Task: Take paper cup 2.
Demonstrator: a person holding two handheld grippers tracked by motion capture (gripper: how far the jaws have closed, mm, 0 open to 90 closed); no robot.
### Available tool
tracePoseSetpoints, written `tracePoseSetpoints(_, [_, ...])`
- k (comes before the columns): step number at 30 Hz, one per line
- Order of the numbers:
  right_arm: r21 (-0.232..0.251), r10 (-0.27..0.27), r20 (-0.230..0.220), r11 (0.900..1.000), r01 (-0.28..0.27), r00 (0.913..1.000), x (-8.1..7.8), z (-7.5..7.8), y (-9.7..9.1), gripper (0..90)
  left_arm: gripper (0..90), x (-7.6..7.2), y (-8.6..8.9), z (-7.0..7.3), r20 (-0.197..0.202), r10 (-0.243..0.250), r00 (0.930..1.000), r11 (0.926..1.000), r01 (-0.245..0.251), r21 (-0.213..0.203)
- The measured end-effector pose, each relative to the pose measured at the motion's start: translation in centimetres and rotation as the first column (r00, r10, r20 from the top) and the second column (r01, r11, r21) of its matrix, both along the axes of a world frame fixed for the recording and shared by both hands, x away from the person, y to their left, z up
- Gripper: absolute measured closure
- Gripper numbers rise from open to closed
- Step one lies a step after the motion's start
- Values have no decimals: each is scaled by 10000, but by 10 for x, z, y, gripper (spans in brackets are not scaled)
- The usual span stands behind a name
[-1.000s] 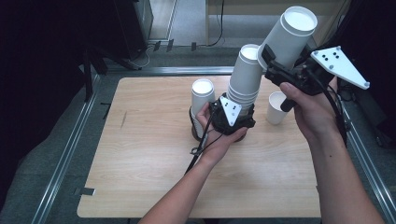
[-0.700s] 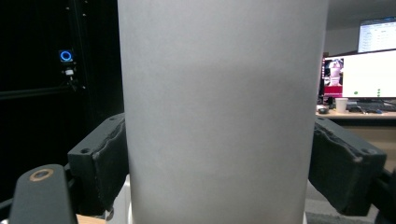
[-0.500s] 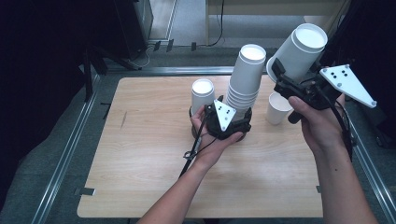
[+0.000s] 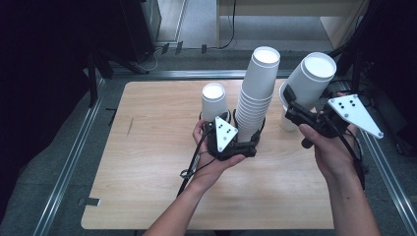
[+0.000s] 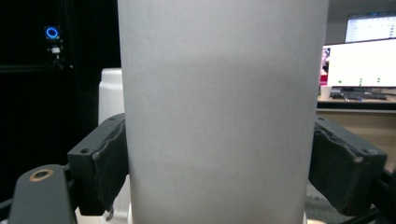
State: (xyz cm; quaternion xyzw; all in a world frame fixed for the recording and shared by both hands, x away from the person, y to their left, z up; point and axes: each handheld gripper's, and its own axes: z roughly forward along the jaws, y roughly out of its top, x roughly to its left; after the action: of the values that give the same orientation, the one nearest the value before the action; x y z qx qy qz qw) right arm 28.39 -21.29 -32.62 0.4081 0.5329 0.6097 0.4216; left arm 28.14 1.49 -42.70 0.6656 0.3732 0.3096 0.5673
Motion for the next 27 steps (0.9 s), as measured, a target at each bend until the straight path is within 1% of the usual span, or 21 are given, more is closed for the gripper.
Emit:
tracePoseSetpoints(4, [-101,-81,-35,9999,81,10000,-5,-11,3,146,0,-8,15,0,-395,-111,9992,9999,106,-120])
tracePoseSetpoints(6, [-219,-116,11,9997,116,9999,-8,-17,5,146,0,-14,24,2,-477,-175,9987,9997,167,-160])
tracePoseSetpoints(11, [-279,-41,-67,9996,39,10000,-15,-34,11,145,0,-27,40,3,-560,-179,9983,9997,169,-188])
tracePoseSetpoints(17, [-416,-27,-246,9991,16,9997,-24,-52,17,145,0,-39,51,-1,-771,-145,9969,9999,141,-63])
tracePoseSetpoints(19, [-616,-76,-281,9981,59,9996,-26,-59,19,145,0,-43,55,-2,-868,-177,9961,9998,173,-43])
tracePoseSetpoints(23, [-847,-80,-442,9964,43,9990,-29,-71,21,145,0,-50,63,-3,-984,-158,9950,9997,142,-176])
tracePoseSetpoints(27, [-963,-98,-574,9953,42,9983,-32,-82,23,145,0,-54,72,-7,-1104,-168,9937,9996,140,-265])
